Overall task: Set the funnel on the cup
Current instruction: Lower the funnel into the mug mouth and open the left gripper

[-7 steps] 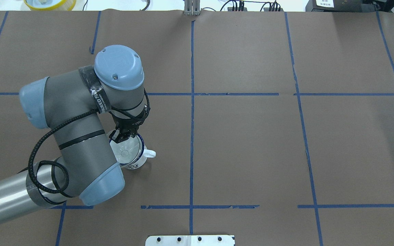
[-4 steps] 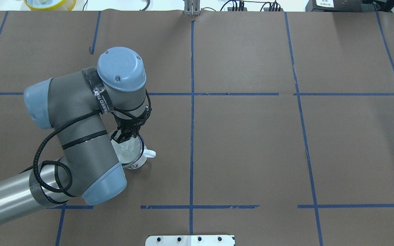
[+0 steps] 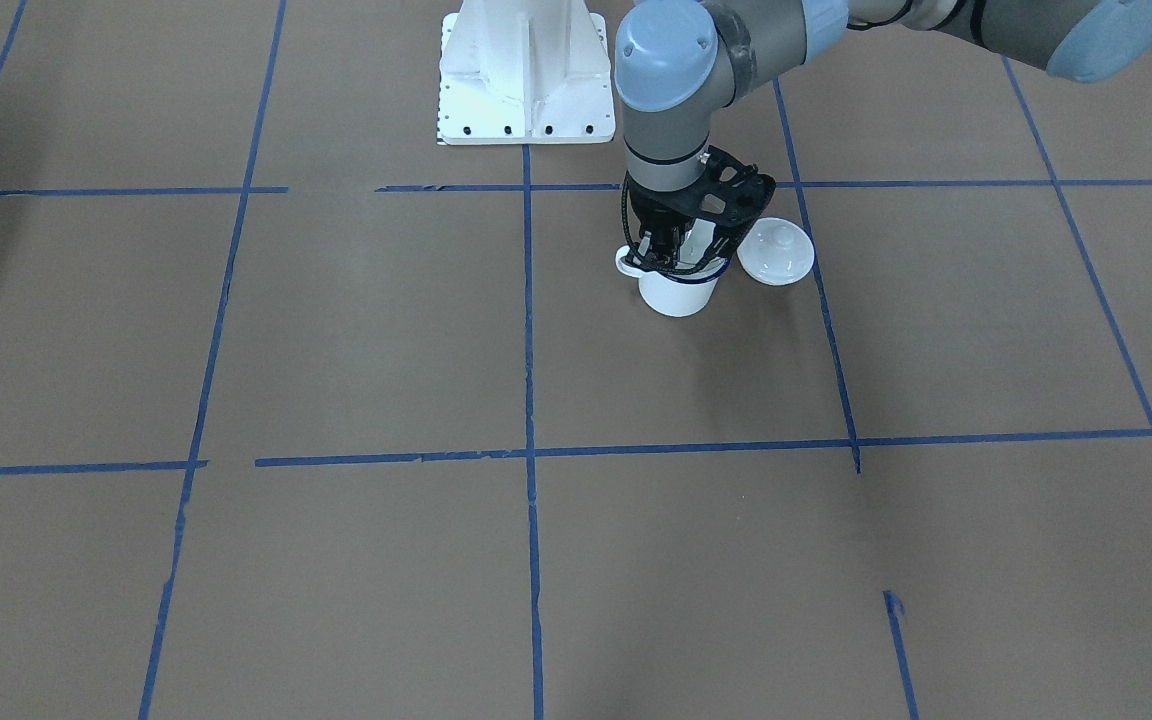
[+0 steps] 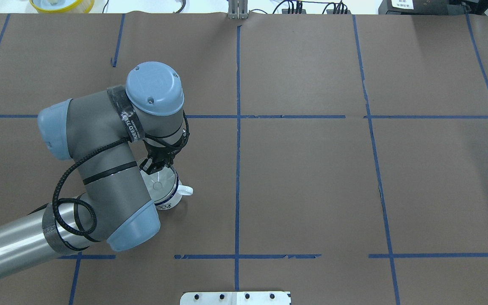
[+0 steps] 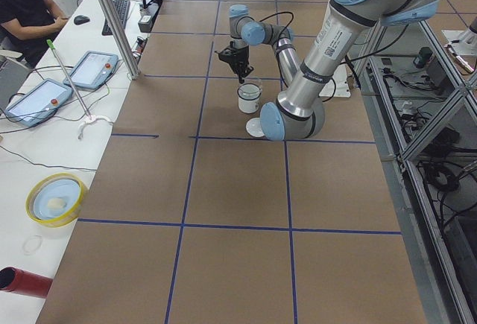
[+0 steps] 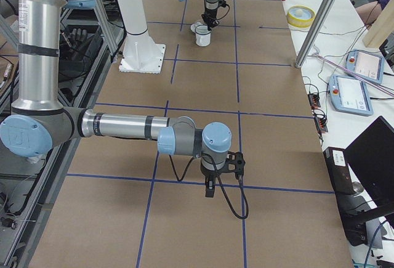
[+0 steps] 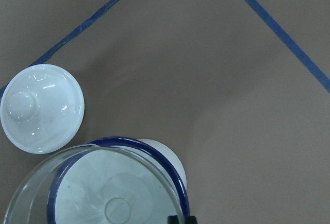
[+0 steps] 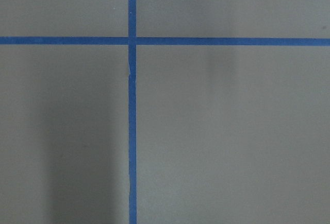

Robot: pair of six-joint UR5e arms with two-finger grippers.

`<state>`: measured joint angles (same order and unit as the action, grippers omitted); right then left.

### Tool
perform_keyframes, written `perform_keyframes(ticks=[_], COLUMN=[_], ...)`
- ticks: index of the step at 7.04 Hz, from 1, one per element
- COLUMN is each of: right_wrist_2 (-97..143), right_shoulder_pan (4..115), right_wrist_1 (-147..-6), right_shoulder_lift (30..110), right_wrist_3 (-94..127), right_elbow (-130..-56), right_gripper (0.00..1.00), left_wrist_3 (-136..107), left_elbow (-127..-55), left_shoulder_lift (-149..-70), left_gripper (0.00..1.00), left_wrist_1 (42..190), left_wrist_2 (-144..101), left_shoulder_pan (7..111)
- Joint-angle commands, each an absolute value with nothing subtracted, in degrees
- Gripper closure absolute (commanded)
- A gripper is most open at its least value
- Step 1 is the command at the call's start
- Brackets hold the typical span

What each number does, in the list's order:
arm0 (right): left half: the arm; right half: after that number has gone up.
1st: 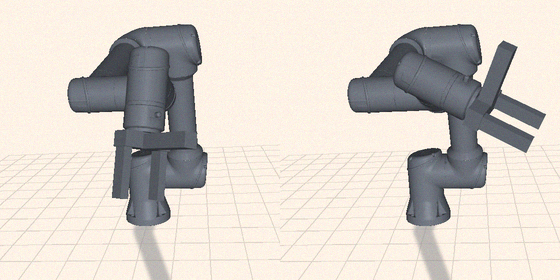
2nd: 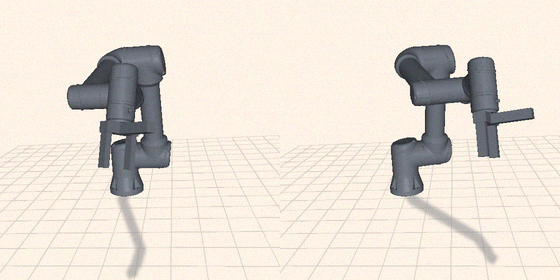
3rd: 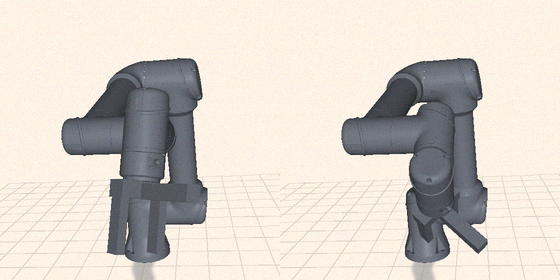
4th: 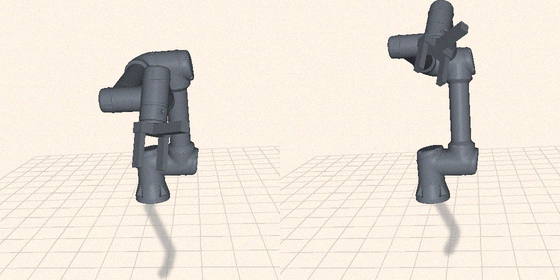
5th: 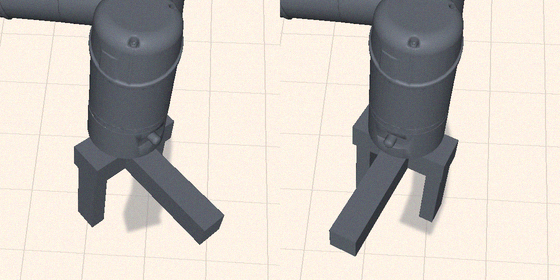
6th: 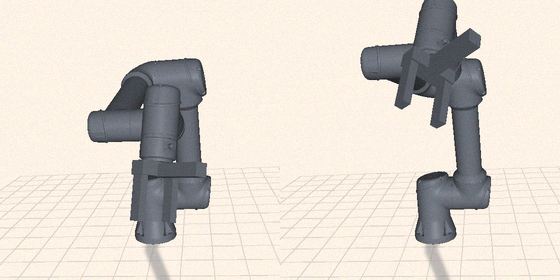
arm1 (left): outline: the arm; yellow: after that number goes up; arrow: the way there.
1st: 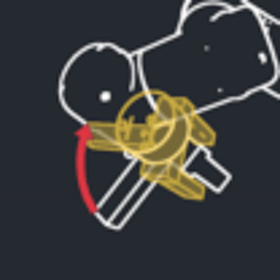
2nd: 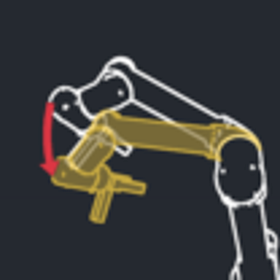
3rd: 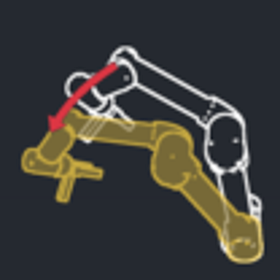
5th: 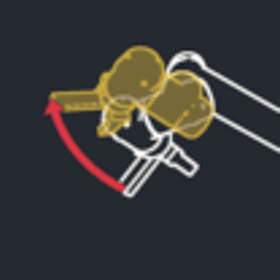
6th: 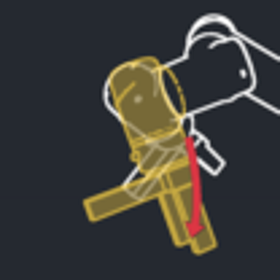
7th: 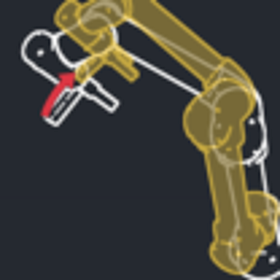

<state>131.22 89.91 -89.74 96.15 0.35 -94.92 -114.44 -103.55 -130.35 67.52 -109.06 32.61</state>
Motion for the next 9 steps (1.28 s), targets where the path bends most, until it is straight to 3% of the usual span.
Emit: perform_keyframes(ticks=[1, 3, 4, 5, 9], right_wrist_2=[131.2, 131.2, 131.2, 131.2, 131.2], right_shoulder_pan=[89.9, 89.9, 89.9, 89.9, 89.9], right_wrist_1=[-89.7, -89.7, -89.7, -89.7, -89.7], right_shoulder_lift=[96.2, 96.2, 96.2, 96.2, 96.2], right_wrist_3=[0.4, 0.4, 0.4, 0.4, 0.4], right_elbow=[-94.9, -94.9, -94.9, -94.9, -94.9], right_gripper=[0.0, 0.0, 0.0, 0.0, 0.0], left_wrist_3=[-114.3, -114.3, -114.3, -112.3, -102.3], left_elbow=[-102.6, -102.6, -102.7, -102.8, -107.2], left_shoulder_lift=[-130.2, -130.0, -130.0, -130.0, -129.5], left_gripper=[1.0, 1.0, 0.39, 0.0, 0.0], left_wrist_1=[68.4, 69.3, 69.3, 69.1, 66.5], left_wrist_2=[-108.9, -108.8, -108.7, -108.6, -108.5], left_shoulder_pan=[32.6, 32.6, 32.6, 32.7, 35.4])
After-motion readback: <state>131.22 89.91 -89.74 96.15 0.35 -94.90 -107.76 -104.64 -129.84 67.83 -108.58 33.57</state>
